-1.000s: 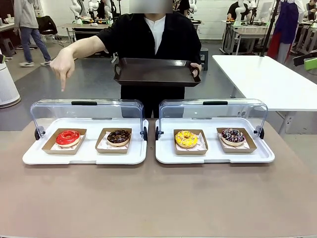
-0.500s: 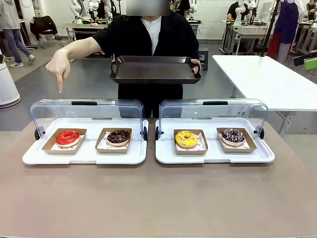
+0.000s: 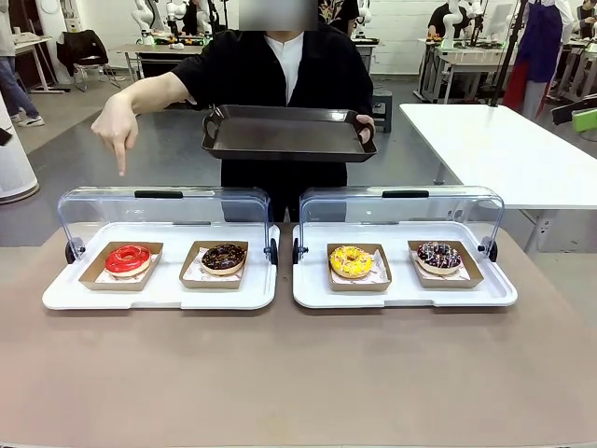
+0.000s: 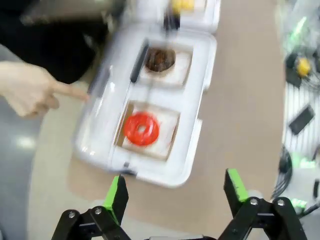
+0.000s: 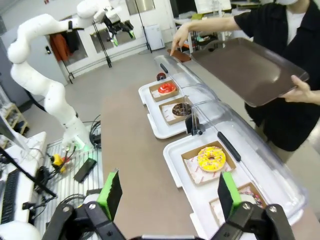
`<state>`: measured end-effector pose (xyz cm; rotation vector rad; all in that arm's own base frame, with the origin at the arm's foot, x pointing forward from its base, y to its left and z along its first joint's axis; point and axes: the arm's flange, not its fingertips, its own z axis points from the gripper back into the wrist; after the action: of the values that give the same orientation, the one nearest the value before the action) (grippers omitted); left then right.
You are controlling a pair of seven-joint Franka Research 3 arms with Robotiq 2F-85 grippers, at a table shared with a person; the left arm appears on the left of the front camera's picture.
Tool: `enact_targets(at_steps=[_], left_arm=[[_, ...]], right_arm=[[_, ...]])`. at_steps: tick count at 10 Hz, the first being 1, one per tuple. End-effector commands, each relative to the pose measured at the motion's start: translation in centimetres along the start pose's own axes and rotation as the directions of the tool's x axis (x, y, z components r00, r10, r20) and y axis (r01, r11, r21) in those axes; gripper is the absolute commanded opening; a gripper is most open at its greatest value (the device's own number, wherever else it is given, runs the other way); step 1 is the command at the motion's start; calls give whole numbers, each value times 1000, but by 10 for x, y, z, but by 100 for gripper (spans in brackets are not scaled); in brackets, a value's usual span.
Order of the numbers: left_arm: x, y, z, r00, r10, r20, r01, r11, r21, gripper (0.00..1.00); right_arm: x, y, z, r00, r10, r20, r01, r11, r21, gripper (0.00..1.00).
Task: Provide the desired donut to the person.
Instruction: Pick up and lift the Paper togo box containing the Donut pointed at by the person.
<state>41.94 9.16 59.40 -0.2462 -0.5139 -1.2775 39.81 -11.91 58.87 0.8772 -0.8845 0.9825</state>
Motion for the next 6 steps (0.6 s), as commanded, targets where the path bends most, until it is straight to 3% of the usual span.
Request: enact_targets(at_steps=[1,3,6], left_arm=[[12,-23,-36,981,-89,-173,110,987,114,100],[18,-24,-75,948,-198,-250,224,971,80,100],[18,-5,-134,942,-189,-277,165,980,-110,100]], right_arm=[[0,0,0,1000,4,9,-4,1000,7,100],[0,0,0,1000,4,9,-4,1000,7,100],[0,0,0,1000,4,9,-4,1000,7,100]])
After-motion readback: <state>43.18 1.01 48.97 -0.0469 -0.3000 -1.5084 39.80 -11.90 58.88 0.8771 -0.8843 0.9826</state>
